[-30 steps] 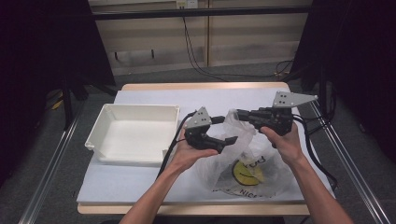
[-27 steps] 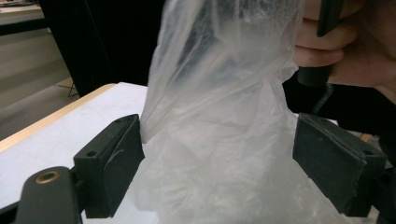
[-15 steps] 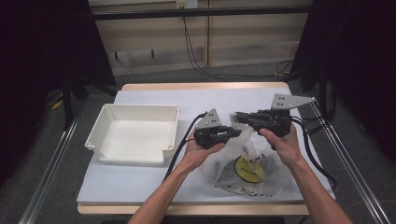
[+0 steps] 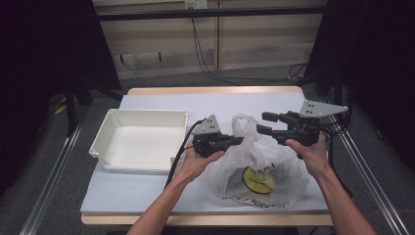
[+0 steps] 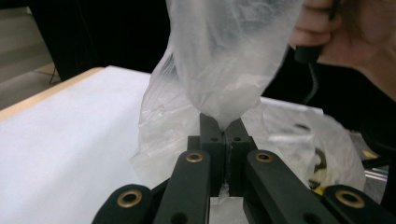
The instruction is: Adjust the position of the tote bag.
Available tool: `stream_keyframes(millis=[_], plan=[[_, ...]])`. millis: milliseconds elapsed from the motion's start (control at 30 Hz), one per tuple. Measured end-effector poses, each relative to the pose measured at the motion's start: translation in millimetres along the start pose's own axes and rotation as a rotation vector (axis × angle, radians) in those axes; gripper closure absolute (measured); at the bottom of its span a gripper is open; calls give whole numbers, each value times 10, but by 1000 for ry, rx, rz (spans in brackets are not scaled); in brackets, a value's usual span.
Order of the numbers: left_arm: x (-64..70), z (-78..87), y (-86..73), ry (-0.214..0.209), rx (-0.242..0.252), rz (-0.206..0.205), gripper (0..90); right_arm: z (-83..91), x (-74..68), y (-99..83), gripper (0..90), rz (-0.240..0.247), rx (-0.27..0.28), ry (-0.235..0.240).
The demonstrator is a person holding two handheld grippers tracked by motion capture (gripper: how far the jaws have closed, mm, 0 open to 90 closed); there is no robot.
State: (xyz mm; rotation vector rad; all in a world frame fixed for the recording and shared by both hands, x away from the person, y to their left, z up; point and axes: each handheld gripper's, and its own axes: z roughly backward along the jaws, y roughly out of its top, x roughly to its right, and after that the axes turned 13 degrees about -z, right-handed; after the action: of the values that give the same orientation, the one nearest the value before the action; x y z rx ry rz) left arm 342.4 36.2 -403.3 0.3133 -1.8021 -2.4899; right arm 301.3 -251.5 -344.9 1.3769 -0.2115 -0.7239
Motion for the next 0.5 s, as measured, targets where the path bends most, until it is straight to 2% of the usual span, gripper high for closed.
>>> stream_keyframes(millis=[67,167,233,367,400,500], plan=[[12,47,-35,0,-6,7,897,72,61,-44,450,-10,-6,-34],[16,150,-66,19,-19,10,897,156,146,-142,416,-16,-59,-101],[8,210,-83,19,-5,17,898,231,197,-195,386,-31,-64,-123],[18,318,-102,31,-8,29,897,448,289,-287,341,-63,-47,-174],[20,342,-104,37,-19,18,897,496,314,-305,323,-73,-51,-190],[32,409,-121,37,-8,20,897,616,395,-391,306,-92,-68,-239]])
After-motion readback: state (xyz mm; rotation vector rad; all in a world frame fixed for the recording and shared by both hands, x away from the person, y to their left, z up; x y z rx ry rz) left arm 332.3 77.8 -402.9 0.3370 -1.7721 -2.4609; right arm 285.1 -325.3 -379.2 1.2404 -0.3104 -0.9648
